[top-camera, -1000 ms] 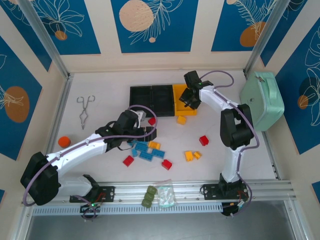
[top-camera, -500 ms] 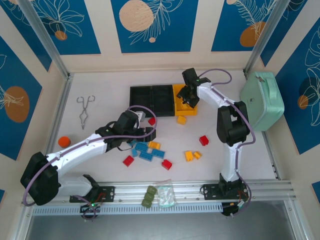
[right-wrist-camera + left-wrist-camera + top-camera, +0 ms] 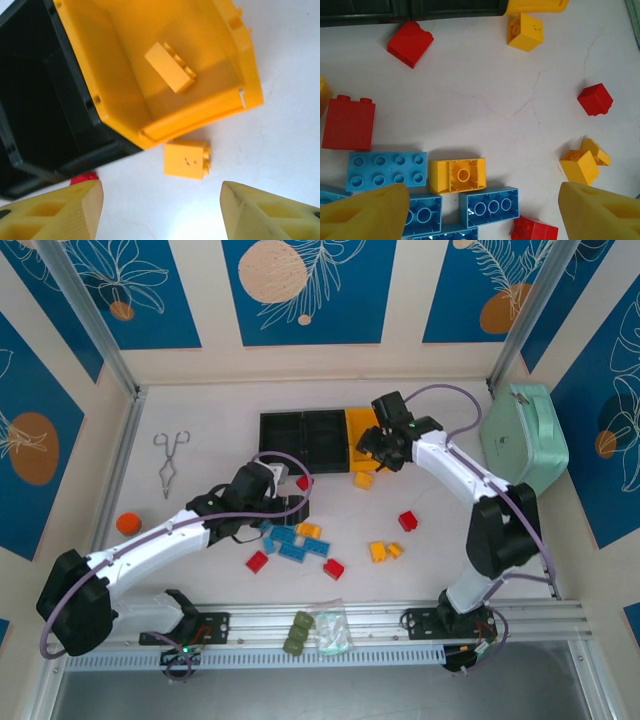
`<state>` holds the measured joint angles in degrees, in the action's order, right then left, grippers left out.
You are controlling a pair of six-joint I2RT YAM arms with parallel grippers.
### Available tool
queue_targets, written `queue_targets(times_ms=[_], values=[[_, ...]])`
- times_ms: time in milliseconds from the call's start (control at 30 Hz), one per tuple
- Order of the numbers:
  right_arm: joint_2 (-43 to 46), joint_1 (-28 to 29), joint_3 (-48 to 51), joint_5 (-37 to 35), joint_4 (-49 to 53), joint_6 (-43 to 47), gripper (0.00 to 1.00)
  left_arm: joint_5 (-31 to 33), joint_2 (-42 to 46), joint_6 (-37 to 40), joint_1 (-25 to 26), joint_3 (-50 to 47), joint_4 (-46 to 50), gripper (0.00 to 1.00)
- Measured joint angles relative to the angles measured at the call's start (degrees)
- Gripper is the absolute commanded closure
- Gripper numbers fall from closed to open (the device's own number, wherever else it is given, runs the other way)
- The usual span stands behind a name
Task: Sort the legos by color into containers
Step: Place the lego in the container, then pick up the lego from the bottom-center of the table.
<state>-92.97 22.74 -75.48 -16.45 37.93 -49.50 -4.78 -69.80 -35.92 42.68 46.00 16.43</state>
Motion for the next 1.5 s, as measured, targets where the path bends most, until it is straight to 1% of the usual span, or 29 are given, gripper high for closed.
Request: queue_targets(times_ms=[200, 367, 433, 667, 833, 1033, 1233, 1267, 1400, 1500], values=[[8.5, 1.66, 8.55, 0.15, 0.44, 2.29, 0.37, -0.09, 0.55, 0.02, 0.0, -1.86, 1.64, 0.22], [13.73, 4.11, 14.12, 1.44, 1.6, 4.13, 0.39, -1.88, 1.55, 0.0, 0.17, -3.87, 2.71, 0.23], [14.91, 5.75, 16.37, 2.14, 2.51, 4.59, 0.4, -2.97, 2.12, 0.04, 0.52, -4.24, 3.19, 0.27], [16.09, 11.82, 24.65, 5.99, 6.12, 3.8, 0.39, -5.27, 2.99, 0.39, 2.05, -5.66, 4.7, 0.28], [17.16, 15.98, 28.5, 6.32, 8.04, 1.22, 0.38, -5.31, 2.97, 0.2, 2.51, -7.28, 4.63, 0.28], [16.09, 17.44, 30.29, 6.16, 8.2, -0.57, 0.38, -5.31, 2.45, 0.13, 3.06, -7.41, 4.15, 0.28], [12.72, 18.01, 30.21, 6.16, 7.74, -1.05, 0.42, -5.29, 2.47, -0.72, 3.39, -8.44, 3.37, 0.28], [12.26, 18.16, 30.03, 6.16, 7.74, -1.11, 0.44, -5.29, 2.47, -0.94, 3.39, -8.72, 3.26, 0.28], [9.64, 18.97, 29.09, 5.79, 7.54, -1.09, 0.59, -5.27, 2.47, -1.46, 3.56, -9.57, 2.82, 0.28], [7.98, 19.71, 28.24, 5.22, 7.78, -0.76, 0.68, -5.25, 2.47, -1.77, 3.72, -9.97, 2.49, 0.28]])
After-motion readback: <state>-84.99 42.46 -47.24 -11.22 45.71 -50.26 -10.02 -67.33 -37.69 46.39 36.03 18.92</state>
